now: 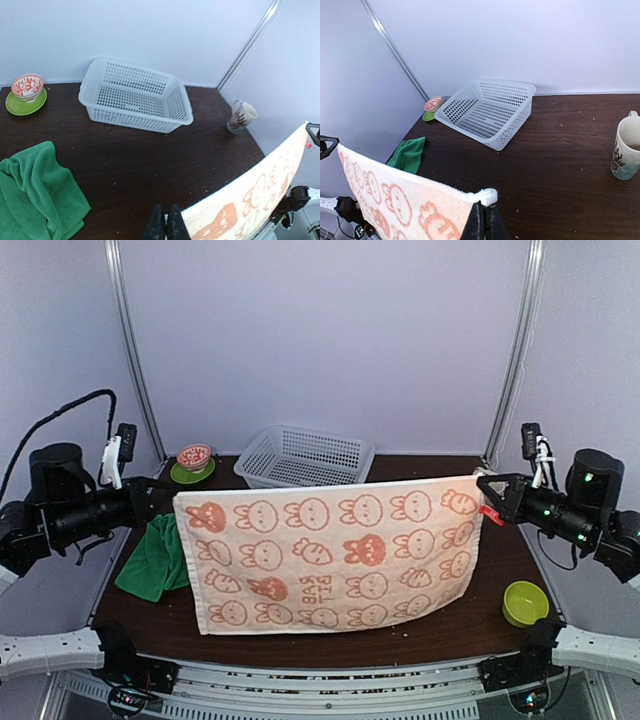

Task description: Roll the towels

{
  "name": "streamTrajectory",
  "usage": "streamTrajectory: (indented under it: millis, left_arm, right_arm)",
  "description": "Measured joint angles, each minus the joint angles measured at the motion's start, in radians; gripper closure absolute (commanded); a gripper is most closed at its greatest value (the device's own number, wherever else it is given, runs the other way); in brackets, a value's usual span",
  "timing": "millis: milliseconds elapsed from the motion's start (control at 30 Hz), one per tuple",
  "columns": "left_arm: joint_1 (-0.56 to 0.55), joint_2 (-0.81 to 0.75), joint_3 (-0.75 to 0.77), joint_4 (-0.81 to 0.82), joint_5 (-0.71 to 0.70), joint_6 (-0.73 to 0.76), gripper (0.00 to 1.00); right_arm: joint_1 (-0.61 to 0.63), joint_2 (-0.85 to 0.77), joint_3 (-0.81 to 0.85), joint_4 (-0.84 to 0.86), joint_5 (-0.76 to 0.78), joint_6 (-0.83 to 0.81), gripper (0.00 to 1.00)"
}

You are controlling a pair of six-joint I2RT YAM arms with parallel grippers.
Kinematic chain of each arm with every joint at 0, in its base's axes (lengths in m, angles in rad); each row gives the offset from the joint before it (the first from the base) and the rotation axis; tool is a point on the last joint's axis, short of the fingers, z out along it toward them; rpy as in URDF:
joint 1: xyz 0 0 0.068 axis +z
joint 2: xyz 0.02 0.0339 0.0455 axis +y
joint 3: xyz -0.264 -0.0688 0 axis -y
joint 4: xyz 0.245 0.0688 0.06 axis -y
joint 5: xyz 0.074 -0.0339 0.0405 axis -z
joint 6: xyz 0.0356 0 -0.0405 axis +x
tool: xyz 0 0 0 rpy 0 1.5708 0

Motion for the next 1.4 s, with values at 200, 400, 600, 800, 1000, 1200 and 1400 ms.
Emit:
streamTrajectory:
  millis: [200,400,600,800,1000,1200,1400]
  left_arm:
    - [0.018,0.291,-0.05,0.093,-0.042,0.0,1.0]
    - [0.153,0.567,-0.148,0.242,0.017,-0.001,1.0]
    - [0.191,0.752,-0.129,0.365,0.032,0.016,1.0]
    - [0.208,0.864,-0.071,0.452,0.037,0.039,1.0]
    - [0.239,0.895,-0.048,0.508,0.04,0.054,1.0]
    - [0.267,0.952,0.013,0.547,0.048,0.068,1.0]
    - [0.266,0.922,-0.052,0.606,0.079,0.071,1.0]
  right_arm:
    - [-0.041,0.154,-0.214,0.157,0.063,0.107,1.0]
    - [-0.108,0.399,-0.348,0.298,0.08,0.19,1.0]
    - [-0.163,0.597,-0.331,0.433,0.095,0.2,1.0]
    - [-0.19,0.767,-0.225,0.494,0.121,0.19,1.0]
    - [-0.224,0.892,-0.082,0.499,0.137,0.165,1.0]
    - [-0.24,1.006,0.055,0.477,0.14,0.154,1.0]
    - [-0.24,0.99,0.021,0.476,0.122,0.146,1.0]
